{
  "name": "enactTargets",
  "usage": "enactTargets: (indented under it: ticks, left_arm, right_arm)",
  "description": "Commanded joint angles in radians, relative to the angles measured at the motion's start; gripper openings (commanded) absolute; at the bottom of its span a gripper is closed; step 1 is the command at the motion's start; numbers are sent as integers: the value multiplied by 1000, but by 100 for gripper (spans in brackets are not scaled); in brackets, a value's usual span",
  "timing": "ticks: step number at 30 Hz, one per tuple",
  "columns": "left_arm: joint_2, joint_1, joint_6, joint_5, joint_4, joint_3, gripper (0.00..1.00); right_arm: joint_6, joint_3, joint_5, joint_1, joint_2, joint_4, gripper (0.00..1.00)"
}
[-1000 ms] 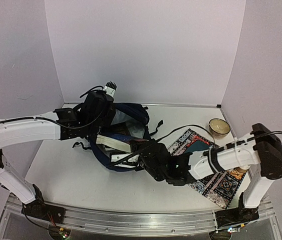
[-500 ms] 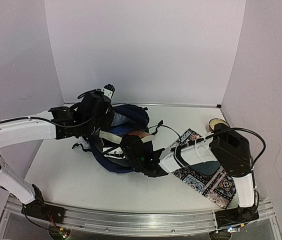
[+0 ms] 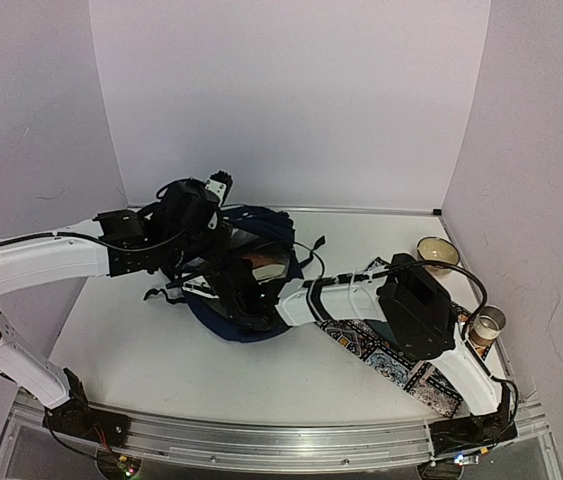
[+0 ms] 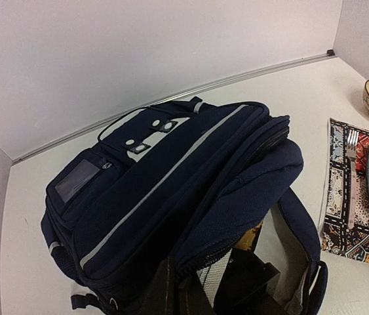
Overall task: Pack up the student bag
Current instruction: Place the book in the largest pocket of the bag, then place the student bag at the center of the board.
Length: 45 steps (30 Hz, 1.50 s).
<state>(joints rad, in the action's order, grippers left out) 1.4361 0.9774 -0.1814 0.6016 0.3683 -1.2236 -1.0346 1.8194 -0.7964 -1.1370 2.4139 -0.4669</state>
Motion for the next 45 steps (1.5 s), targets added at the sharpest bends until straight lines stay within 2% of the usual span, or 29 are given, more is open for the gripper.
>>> enactTargets:
  ticks: [1, 3, 8, 12, 18, 27, 35, 40, 45]
  left_arm:
    - [-42, 8, -27, 45, -81, -77, 0]
    - [-48, 7, -23, 81, -81, -71, 0]
    - [-52, -5, -16, 108, -76, -67, 0]
    - [-48, -18, -20, 99, -69, -62, 0]
    - [-47, -33, -29, 48, -59, -56, 0]
    - [-45, -40, -51, 18, -57, 39, 0]
    - [-48, -16, -62, -155, -60, 154, 1]
    - [-72, 13, -127, -250, -57, 230, 19]
    - [-177, 8, -210, -292, -40, 277, 51]
  right_arm:
    - [130, -29, 104, -7, -99, 70, 46]
    - [165, -97, 151, -17, -164, 71, 55]
    - [232, -236, 215, -41, -311, 69, 70]
    - [290, -346, 284, -46, -419, 70, 77]
    - [390, -503, 335, -46, -560, 73, 76]
    - [721, -732, 500, 11, -749, 61, 76]
    - [1002, -819, 664, 141, -861, 44, 78]
    - [1106, -813, 688, 183, -871, 52, 80]
    - [1169, -800, 710, 195, -887, 60, 81]
